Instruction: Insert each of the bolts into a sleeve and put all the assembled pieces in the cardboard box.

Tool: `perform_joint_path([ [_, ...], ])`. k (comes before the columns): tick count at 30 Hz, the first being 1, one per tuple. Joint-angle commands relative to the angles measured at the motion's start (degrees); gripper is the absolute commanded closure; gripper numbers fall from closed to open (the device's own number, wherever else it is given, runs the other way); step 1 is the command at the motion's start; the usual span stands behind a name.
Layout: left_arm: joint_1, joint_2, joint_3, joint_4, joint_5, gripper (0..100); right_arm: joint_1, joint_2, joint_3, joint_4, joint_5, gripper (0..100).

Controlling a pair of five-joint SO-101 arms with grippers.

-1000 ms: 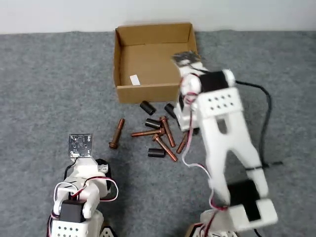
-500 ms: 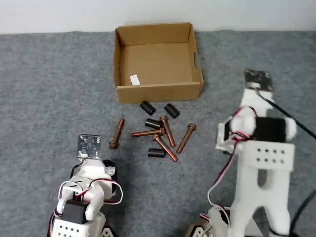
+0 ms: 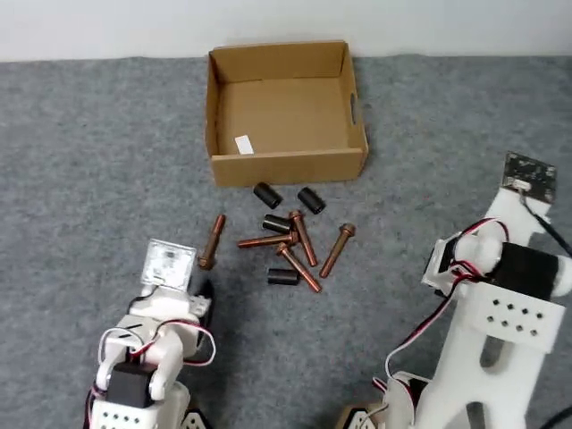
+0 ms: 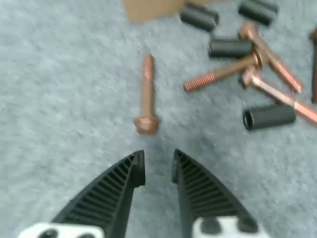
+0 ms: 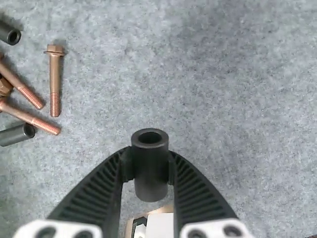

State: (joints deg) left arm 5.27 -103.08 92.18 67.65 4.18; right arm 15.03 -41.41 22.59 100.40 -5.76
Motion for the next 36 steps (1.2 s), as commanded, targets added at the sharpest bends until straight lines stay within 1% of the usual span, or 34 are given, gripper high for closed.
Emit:
perform_joint_path([
  [1, -0.7, 0.7, -8.8, -2.0, -2.0, 100, 0.7, -1.3, -0.3, 2.3, -0.5, 98.9],
  [4, -0.7, 4.8, -14.1, -2.2, -4.0, 100, 0.7, -1.3, -0.3, 2.3, -0.6, 98.9],
  [6, -0.7, 11.1, -17.2, -1.8, -6.1, 100, 0.7, -1.3, -0.3, 2.3, -0.6, 98.9],
  [9, -1.1, 24.4, -23.3, -1.7, -7.6, 100, 0.7, -1.5, -0.3, 2.3, -0.6, 98.9],
  [11, -1.1, 34.5, -29.6, -1.5, -7.8, 100, 0.7, -1.5, -0.3, 2.4, -0.6, 98.9],
  [16, 0.4, 56.7, -47.2, 4.3, -7.8, 100, 0.8, -1.6, -0.3, 2.4, -0.6, 98.9],
  [19, 2.1, 67.8, -54.1, 7.9, -9.0, 100, 0.8, -1.6, -0.3, 2.4, -0.6, 98.9],
  [21, 3.3, 74.3, -57.4, 8.3, -13.9, 100, 0.8, -1.6, -0.3, 2.4, -0.6, 98.9],
  [25, 3.8, 85.3, -62.6, 7.0, -32.2, 100, 0.8, -1.7, -0.3, 2.4, -0.6, 98.9],
  [27, 3.8, 89.7, -65.0, 6.9, -38.6, 100, 0.8, -1.7, -0.3, 2.4, -0.6, 98.9],
  [33, 5.1, 101.8, -73.2, 7.6, -45.7, 100, 0.8, -1.7, -0.6, 2.4, -0.6, 98.9],
  [36, 5.6, 107.3, -77.1, 9.0, -51.0, 100, 0.8, -1.7, -0.6, 2.4, -0.6, 98.9],
])
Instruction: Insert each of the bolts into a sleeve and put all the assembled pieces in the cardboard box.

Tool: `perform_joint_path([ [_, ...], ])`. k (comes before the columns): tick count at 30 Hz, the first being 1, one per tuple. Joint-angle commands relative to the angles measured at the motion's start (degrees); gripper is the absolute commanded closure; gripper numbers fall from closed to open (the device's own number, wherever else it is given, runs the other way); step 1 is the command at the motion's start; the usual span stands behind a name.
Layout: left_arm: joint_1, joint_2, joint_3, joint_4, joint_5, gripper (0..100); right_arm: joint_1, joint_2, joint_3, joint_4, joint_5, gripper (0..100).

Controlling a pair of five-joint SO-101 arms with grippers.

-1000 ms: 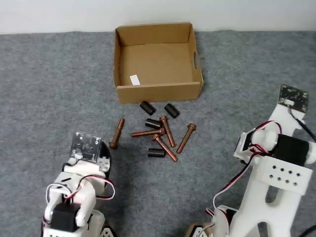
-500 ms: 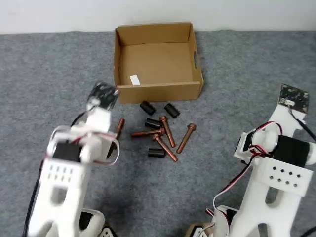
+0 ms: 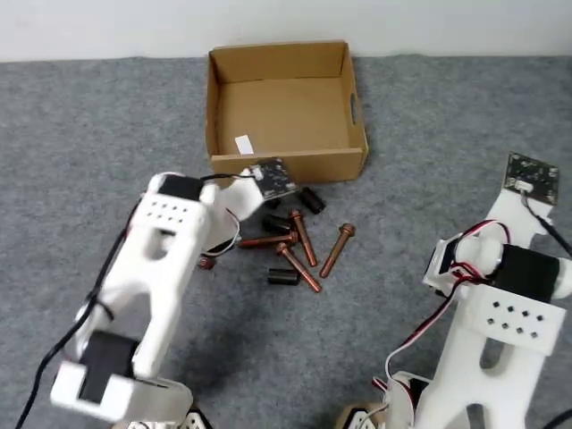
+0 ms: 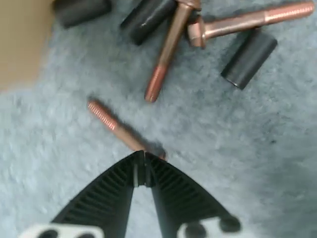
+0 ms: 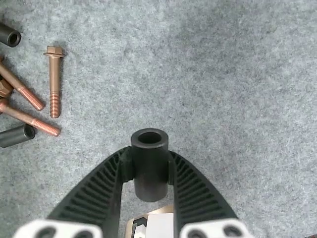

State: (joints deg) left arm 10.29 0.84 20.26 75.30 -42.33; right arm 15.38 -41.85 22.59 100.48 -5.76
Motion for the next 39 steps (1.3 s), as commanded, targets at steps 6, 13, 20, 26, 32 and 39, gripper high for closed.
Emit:
perform_joint_path([
  [6, 1.4, 14.8, -14.3, 1.5, -7.8, 99, 0.5, -4.0, -0.6, 2.3, -0.7, 98.9],
  [13, 3.0, 26.2, -26.1, 6.8, -7.8, 93, 0.5, -9.0, -0.4, 2.3, -0.7, 98.9],
  [20, 4.9, 34.5, -36.4, 10.2, -7.8, 92, 0.5, -9.3, -0.4, 2.2, -0.7, 98.9],
  [26, 5.7, 41.9, -43.8, 12.8, -7.8, 92, 0.5, -9.3, -0.4, 2.2, -0.7, 98.9],
  [32, 8.5, 46.9, -53.8, 17.8, -7.7, 92, 0.5, -9.2, -0.3, 2.2, -0.7, 98.9],
  [39, 13.6, 52.2, -62.2, 21.5, -7.6, 92, 0.5, -9.2, -0.3, 2.2, -0.7, 98.9],
])
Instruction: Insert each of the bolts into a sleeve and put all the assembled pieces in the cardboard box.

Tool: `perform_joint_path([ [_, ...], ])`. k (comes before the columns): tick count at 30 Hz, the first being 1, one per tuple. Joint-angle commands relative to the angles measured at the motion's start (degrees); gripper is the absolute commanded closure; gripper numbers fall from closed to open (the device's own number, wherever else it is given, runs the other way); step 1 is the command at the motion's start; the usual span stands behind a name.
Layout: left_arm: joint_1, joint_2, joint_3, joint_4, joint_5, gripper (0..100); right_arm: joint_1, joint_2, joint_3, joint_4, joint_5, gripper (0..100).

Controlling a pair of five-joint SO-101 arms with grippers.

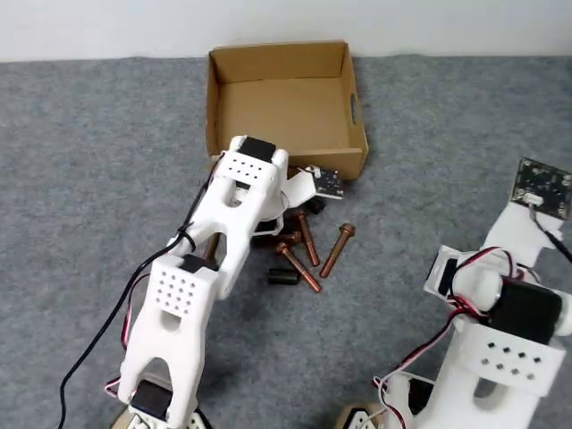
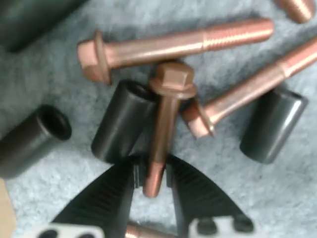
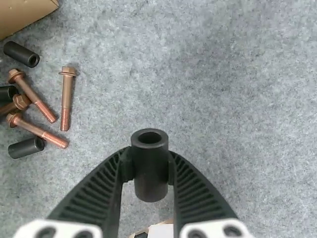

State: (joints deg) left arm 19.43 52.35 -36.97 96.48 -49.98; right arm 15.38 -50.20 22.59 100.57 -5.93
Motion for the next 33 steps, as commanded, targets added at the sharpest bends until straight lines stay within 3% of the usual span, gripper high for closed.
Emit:
perform_joint_path([
  [1, 5.1, 1.4, -5.9, 0.5, 0.9, 92, 0.5, -0.8, -0.3, 2.2, -0.5, 98.9],
  [6, 7.4, 3.3, -10.7, 0.6, 4.6, 92, 0.5, -0.8, -0.3, 2.2, -0.5, 98.9],
  [33, 16.5, 3.7, -12.4, -1.0, 6.5, 92, 0.4, -1.3, -0.3, 2.2, -0.5, 98.9],
])
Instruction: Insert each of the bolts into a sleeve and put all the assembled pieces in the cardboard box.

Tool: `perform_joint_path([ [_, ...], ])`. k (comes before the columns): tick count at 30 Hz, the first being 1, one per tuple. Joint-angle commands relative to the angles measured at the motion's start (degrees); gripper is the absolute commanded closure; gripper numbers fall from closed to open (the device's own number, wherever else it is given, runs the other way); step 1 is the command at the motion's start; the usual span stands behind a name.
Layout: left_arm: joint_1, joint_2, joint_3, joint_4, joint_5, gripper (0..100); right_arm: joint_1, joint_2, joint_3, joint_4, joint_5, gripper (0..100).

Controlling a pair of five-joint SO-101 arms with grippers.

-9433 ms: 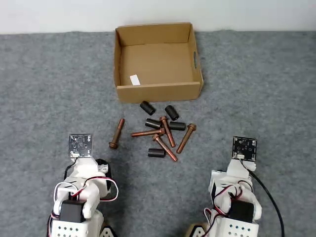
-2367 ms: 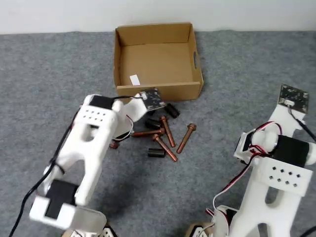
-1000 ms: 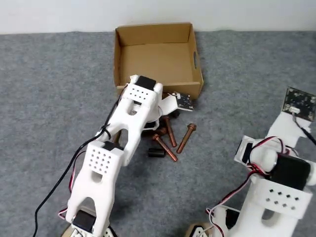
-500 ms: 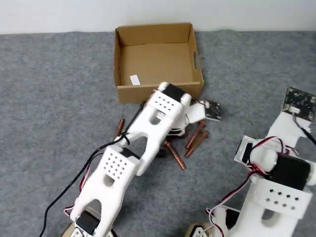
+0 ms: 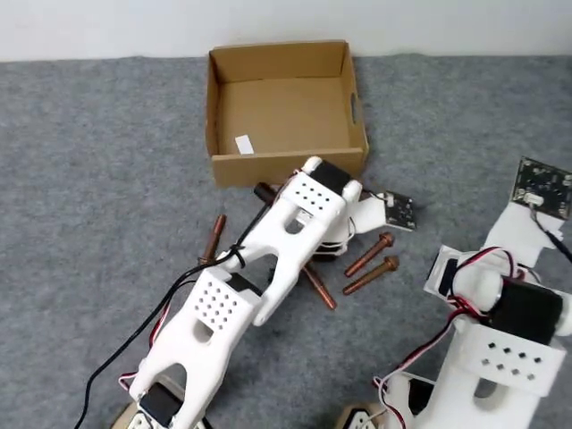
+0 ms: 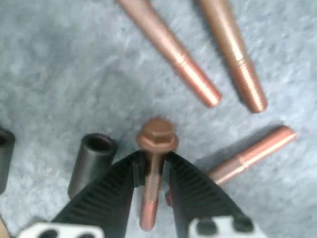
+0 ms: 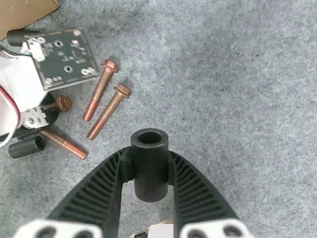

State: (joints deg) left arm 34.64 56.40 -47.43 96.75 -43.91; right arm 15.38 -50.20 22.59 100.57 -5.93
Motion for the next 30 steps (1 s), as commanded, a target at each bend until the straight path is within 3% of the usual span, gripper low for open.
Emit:
perform_joint_path([
  [1, 1.5, -0.3, -1.8, -1.3, 0.4, 92, 0.4, -1.3, -0.3, 2.2, -0.5, 98.9],
  [8, 1.5, 2.2, -3.8, 0.1, 2.7, 100, 0.4, -1.5, -0.4, 2.2, -0.5, 98.9],
  [15, 0.8, -0.3, -4.5, 3.8, 4.9, 100, 0.4, -4.4, -0.7, 2.2, -0.4, 98.9],
  [21, -0.1, -14.4, -0.3, 3.8, 11.6, 100, 0.4, -14.6, -0.4, 2.3, -0.3, 98.9],
  [30, 0.1, -44.5, 22.5, 3.7, 20.5, 100, 0.4, -20.8, -0.3, 2.2, -0.4, 99.1],
])
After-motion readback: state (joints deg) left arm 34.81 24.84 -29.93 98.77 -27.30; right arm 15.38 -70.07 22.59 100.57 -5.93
